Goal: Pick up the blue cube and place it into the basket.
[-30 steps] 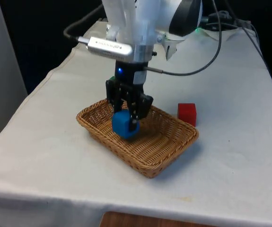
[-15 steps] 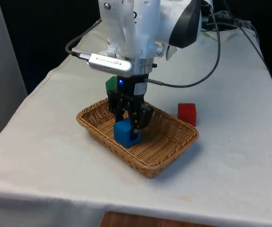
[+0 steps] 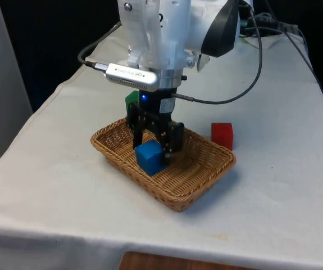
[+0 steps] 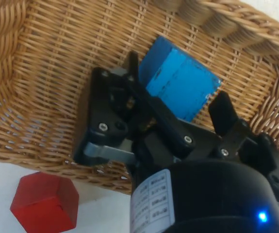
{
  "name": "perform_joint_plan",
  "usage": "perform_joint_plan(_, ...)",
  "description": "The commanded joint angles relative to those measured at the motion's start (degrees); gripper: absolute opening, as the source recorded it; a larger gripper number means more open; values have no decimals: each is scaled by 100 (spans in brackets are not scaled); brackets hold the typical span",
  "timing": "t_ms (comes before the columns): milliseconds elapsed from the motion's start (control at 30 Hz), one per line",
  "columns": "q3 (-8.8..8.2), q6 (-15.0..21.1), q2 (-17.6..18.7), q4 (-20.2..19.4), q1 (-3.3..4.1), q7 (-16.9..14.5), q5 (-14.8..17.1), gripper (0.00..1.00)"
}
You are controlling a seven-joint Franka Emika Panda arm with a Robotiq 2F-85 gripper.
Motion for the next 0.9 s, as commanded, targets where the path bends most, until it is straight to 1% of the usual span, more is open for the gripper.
perform_joint_plan(0, 0, -11, 23, 29, 0, 11, 6, 96)
perform_joint_plan(33, 0, -11, 23, 29, 0, 11, 6, 100)
perform_joint_plan(67, 0, 0, 0, 0, 0, 0, 0, 100)
perform_joint_plan(400, 0, 0, 0, 6, 0, 0, 0, 100)
perform_joint_plan(633, 6, -23, -229, -80, -6, -6, 11, 100)
perform_joint_plan(667, -6, -46, -172, -23, 0, 0, 0, 100)
perform_joint_plan(700, 6, -29, -264, -92, -6, -6, 11, 100)
perform_joint_plan(867, 6, -69, -413, -132, -6, -6, 11, 100)
